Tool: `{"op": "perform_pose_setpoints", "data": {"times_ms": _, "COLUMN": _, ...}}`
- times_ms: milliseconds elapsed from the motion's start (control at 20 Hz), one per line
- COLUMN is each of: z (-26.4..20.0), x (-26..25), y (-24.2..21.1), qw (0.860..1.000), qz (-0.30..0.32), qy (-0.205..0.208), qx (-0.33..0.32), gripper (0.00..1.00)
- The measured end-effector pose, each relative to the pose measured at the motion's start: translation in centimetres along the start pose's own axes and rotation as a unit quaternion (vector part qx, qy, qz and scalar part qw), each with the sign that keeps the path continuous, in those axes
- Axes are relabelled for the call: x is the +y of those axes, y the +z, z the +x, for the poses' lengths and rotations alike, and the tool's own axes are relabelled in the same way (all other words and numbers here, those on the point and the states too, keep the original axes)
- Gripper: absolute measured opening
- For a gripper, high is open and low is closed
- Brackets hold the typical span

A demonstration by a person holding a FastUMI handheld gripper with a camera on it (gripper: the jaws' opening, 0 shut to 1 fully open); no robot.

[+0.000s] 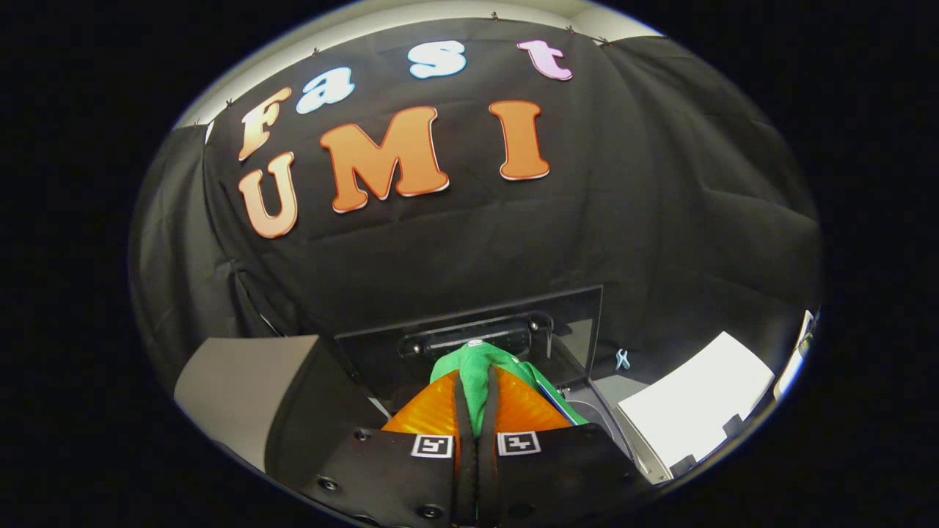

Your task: Put the clothes into the washing machine and then close the washing machine lid.

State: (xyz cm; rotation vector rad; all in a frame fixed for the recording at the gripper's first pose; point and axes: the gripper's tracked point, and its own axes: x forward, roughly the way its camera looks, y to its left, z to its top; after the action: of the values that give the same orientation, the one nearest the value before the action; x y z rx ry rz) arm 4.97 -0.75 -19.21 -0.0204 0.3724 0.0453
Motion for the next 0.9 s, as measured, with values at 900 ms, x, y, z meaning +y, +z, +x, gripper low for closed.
{"op": "perform_pose_setpoints", "data": {"times_ms": 900, "z": 8.5, "x": -3.3, "y": -13.9, "qw": 0.991, "qz": 0.011, "qy": -0.051, "qx": 0.121, "gripper": 0.09}}
